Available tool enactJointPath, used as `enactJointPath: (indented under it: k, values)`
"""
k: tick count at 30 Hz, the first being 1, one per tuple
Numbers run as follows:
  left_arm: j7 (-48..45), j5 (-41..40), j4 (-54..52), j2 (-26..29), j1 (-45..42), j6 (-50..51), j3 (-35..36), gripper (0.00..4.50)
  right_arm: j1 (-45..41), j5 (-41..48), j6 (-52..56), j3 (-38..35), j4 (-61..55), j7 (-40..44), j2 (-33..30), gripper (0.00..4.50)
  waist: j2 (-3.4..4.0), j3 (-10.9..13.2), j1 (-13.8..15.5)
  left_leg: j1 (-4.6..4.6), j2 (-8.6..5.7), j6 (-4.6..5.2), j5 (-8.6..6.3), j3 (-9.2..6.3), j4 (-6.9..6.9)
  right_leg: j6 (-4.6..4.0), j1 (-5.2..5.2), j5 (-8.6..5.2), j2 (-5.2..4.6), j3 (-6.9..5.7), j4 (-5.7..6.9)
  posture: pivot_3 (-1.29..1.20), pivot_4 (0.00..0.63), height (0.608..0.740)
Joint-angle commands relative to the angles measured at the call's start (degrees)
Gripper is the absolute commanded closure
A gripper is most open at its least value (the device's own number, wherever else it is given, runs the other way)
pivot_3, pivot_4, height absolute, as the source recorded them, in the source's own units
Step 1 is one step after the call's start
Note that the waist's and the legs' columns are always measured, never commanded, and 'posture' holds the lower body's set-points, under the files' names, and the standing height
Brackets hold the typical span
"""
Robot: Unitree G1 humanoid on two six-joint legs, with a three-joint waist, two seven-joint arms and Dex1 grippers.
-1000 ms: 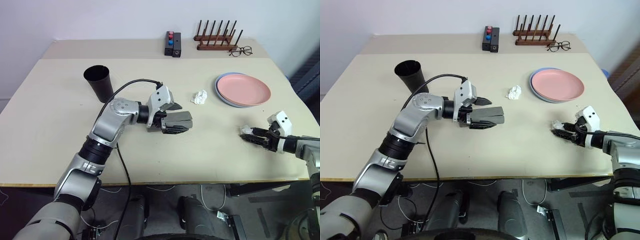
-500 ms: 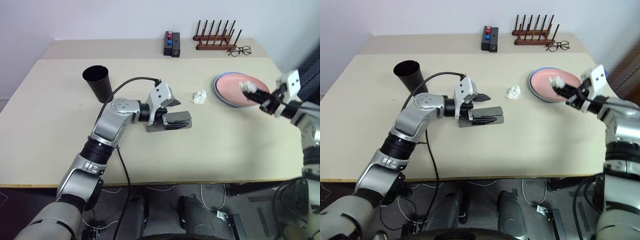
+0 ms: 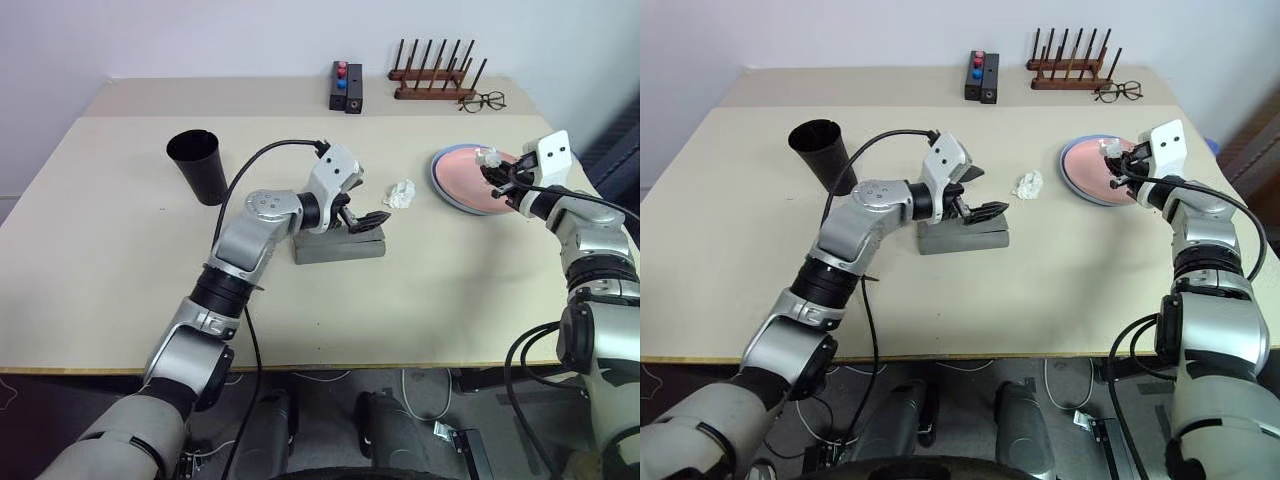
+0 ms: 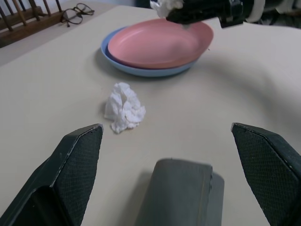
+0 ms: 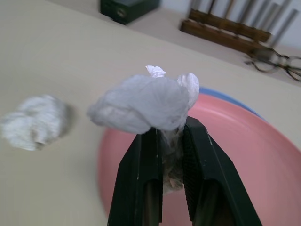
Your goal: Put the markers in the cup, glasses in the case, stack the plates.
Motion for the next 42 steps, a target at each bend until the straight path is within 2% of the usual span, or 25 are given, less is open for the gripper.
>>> enactJointPath:
  k: [1,2,7,8,13,19,27,31,36,42]
  values:
    - [1.07,0.23,-2.05,-0.75,-1.68,0.43,0.83,0.0,-2.22,-1.78,-1.54,0.14,1.83,-2.33,-0.31,3.39,0.0,0.0,-0.32,0.0,0.0,0.0,0.0,0.0,-0.01,0.0,0.0,0.0,0.0,0.0,0.0,0.0,0.15,0.74]
    - [1.16,0.21,-2.23,-0.79,-1.61,0.56,0.79,0.0,-2.26,-2.2,-1.64,0.21,2.26,-2.52,-0.28,3.15,0.0,0.0,-0.38,0.0,0.0,0.0,0.0,0.0,-0.02,0.01,0.0,0.0,0.0,0.0,0.0,0.0,0.15,0.74]
    - [1.15,0.14,-2.84,-0.49,-1.0,1.07,0.64,0.0,-2.34,-2.19,-1.63,-0.55,2.76,-1.94,0.06,0.48,0.0,0.0,-0.6,0.01,0.0,0.0,0.0,0.01,-0.07,0.02,-0.05,0.01,0.0,0.0,0.02,0.0,0.15,0.74]
    - [1.14,0.15,-3.01,-0.42,-0.85,1.17,0.61,0.0,-2.28,-2.16,-1.79,-0.64,2.64,-1.82,0.06,0.08,0.0,0.0,-0.57,0.01,0.0,0.0,0.0,0.01,-0.07,0.02,-0.04,0.01,0.0,0.0,0.02,0.0,0.15,0.74]
    - [1.01,0.2,-2.52,-0.4,-0.76,1.06,0.46,0.0,-1.4,-0.62,-2.78,-1.85,0.34,1.73,-1.07,0.08,0.0,0.0,-0.43,0.01,0.0,0.0,0.0,0.02,-0.07,0.03,-0.04,0.01,0.0,0.0,0.02,0.0,0.15,0.74]
    - [0.86,0.11,-2.44,-0.64,-0.35,1.11,0.07,0.0,3.15,2.62,-0.18,-3.72,-5.2,11.76,-5.21,0.08,0.01,0.0,-0.14,0.0,-0.01,0.0,0.0,0.0,-0.07,0.03,-0.03,0.01,0.0,0.0,0.0,0.0,0.15,0.74]
    - [0.9,0.2,-2.14,-0.76,0.04,0.83,0.03,0.0,9.56,2.96,-0.22,-5.28,-7.2,7.99,-9.59,0.08,0.0,0.0,-0.54,0.01,0.0,0.0,0.0,0.01,-0.06,-0.05,-0.03,-0.03,0.0,0.01,-0.02,0.0,0.15,0.74]
    - [1.09,0.23,-2.15,-0.59,0.25,0.93,0.25,0.0,11.69,4.65,0.47,-5.93,-10.89,9.81,-8.58,0.08,0.02,0.0,-0.59,0.04,0.01,0.0,0.0,0.02,-0.07,-0.04,-0.03,-0.03,0.0,0.01,0.0,0.0,0.15,0.74]
    - [2.67,0.48,-2.24,0.31,0.81,1.86,1.34,0.0,15.89,10.2,7.77,-5.23,-25.83,15.08,-3.2,0.08,0.01,0.0,-0.6,0.06,0.03,0.0,0.0,0.02,-0.06,0.03,-0.03,0.01,0.01,0.02,0.02,0.0,0.15,0.74]
    - [5.38,1.05,-1.7,1.17,0.83,3.14,2.34,0.0,15.69,10.5,11.38,-3.08,-32.29,13.81,2.2,0.08,0.02,0.0,-0.01,0.03,0.0,0.0,0.0,0.0,-0.02,0.04,-0.03,0.02,0.0,0.02,0.06,0.0,0.15,0.74]
